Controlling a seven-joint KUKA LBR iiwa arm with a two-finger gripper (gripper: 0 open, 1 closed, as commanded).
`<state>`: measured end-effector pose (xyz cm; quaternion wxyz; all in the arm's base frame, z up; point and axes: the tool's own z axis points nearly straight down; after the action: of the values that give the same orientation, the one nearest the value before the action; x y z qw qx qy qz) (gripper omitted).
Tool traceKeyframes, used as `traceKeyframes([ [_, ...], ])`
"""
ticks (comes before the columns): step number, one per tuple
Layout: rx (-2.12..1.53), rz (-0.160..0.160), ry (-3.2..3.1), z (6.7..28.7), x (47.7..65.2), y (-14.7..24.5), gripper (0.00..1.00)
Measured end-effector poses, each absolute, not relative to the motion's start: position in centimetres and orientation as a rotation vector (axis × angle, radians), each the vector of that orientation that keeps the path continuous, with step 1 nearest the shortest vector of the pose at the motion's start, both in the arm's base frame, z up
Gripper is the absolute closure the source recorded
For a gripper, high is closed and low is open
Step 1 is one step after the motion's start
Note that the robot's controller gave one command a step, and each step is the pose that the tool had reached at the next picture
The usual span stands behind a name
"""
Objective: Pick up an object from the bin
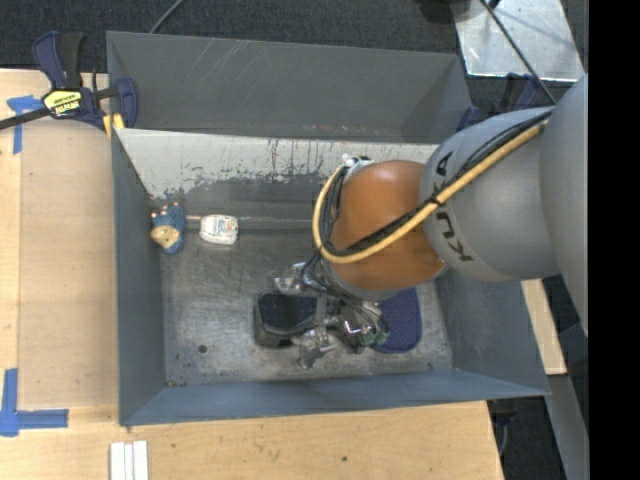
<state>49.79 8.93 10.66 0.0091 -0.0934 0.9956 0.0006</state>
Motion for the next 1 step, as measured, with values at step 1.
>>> traceKeyframes([
  [1, -0.350, 0.000, 3.095, 7.66, 50.81, 9.27, 0.00],
])
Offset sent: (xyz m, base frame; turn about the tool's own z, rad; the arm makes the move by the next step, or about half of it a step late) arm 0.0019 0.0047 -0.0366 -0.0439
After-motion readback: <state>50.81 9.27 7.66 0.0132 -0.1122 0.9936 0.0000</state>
